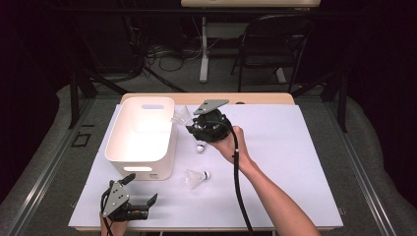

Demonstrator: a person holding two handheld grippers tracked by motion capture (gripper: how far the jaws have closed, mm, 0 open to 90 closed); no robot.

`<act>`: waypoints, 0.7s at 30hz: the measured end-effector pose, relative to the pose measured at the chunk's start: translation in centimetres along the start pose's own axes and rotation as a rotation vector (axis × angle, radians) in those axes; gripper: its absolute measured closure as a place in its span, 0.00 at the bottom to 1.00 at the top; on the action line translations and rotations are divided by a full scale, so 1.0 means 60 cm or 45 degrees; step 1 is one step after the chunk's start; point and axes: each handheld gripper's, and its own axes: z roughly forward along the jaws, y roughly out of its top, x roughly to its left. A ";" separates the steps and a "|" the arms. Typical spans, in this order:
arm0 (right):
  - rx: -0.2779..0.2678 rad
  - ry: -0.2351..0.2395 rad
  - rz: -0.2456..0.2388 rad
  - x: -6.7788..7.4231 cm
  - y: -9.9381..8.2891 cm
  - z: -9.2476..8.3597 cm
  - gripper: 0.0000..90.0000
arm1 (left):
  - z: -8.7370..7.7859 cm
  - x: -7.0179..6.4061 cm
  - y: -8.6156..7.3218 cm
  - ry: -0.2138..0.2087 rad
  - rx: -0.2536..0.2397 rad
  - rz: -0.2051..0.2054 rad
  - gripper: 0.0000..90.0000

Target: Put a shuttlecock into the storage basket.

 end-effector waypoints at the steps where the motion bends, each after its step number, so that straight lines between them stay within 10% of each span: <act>1: 0.001 0.002 -0.003 0.001 0.002 0.000 0.72 | 0.000 0.000 0.000 0.000 0.000 0.000 0.01; 21: 0.020 0.004 -0.044 0.012 0.027 0.011 0.72 | -0.001 -0.001 0.001 -0.003 0.003 0.002 0.01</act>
